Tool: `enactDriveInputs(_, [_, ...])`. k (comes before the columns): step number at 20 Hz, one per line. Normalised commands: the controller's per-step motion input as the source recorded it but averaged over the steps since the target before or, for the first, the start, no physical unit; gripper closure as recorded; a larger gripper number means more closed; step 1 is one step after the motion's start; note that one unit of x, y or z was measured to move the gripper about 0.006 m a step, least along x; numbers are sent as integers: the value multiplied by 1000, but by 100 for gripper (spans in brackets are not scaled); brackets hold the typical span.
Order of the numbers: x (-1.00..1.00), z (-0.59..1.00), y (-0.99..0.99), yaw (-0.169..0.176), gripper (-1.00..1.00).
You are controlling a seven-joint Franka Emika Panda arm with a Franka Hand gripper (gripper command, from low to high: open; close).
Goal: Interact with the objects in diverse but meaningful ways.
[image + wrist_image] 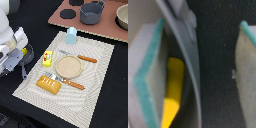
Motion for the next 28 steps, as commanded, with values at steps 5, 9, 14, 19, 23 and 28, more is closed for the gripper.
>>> enactDriveInputs(5, [13,-3,-25,-12,100])
enactDriveInputs(9, [0,-19,-10,-14,100])
enactDriveInputs(14, [2,67,-11,-6,100])
enactDriveInputs(19, [-66,570,106,16,100])
enactDriveInputs(23, [-203,838,301,55,100])
enactDriveInputs(28, [-144,847,378,49,100])
